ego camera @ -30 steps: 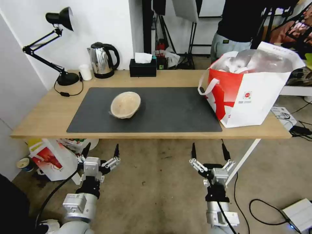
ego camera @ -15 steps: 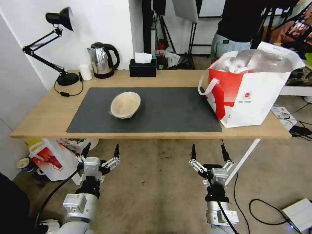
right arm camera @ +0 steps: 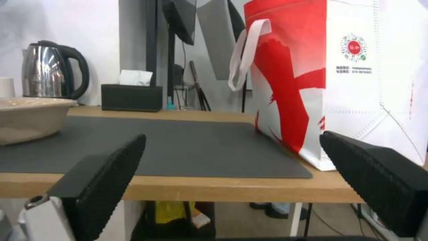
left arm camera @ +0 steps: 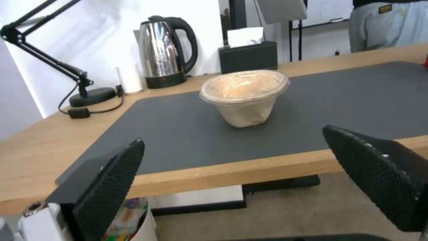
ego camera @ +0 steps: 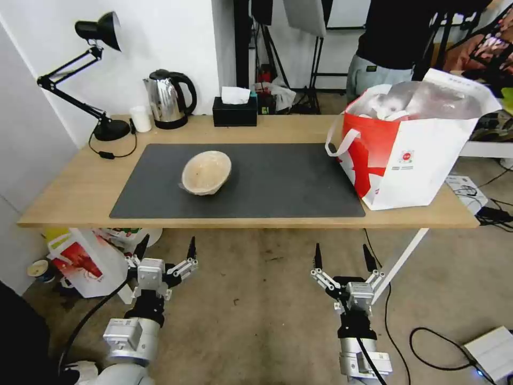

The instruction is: Pick up the trash from the table and place it into the takeout bag.

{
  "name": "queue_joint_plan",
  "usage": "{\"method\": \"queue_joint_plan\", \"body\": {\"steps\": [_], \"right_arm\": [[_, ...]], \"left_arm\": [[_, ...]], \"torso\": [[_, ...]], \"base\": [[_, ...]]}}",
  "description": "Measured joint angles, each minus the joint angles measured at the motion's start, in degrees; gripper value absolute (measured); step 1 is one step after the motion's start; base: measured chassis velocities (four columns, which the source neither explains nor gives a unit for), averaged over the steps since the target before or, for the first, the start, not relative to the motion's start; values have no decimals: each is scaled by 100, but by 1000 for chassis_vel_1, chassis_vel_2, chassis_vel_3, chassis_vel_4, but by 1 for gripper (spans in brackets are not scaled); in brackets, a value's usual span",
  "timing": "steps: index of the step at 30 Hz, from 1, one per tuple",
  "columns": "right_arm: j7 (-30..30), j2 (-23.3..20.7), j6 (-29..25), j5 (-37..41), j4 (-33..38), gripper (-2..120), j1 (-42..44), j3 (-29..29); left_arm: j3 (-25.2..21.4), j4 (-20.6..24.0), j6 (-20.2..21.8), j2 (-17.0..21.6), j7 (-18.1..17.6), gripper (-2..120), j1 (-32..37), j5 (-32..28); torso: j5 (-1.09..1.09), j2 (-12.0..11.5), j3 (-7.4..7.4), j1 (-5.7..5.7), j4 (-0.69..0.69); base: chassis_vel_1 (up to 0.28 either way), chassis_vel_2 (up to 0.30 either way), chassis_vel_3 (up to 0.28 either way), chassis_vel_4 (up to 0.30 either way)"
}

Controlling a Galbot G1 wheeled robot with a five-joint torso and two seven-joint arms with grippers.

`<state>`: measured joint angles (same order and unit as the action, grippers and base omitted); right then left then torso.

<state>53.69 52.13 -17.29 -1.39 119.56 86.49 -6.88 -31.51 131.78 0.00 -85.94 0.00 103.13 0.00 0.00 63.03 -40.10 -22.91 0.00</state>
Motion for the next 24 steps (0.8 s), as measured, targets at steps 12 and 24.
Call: {"method": "queue_joint_plan", "body": {"steps": [12,24], "right_arm": [[0,0,-3,-6,7,100,-2,6],[0,0,-8,-7,13,100,-3,7]], "left_arm": [[0,0,0,0,0,100,0,0],[0,0,0,0,0,100,0,0]], "torso": [[0,0,0,0,0],[0,0,0,0,0]], "base": [[0,0,0,0],[0,0,0,0]]}}
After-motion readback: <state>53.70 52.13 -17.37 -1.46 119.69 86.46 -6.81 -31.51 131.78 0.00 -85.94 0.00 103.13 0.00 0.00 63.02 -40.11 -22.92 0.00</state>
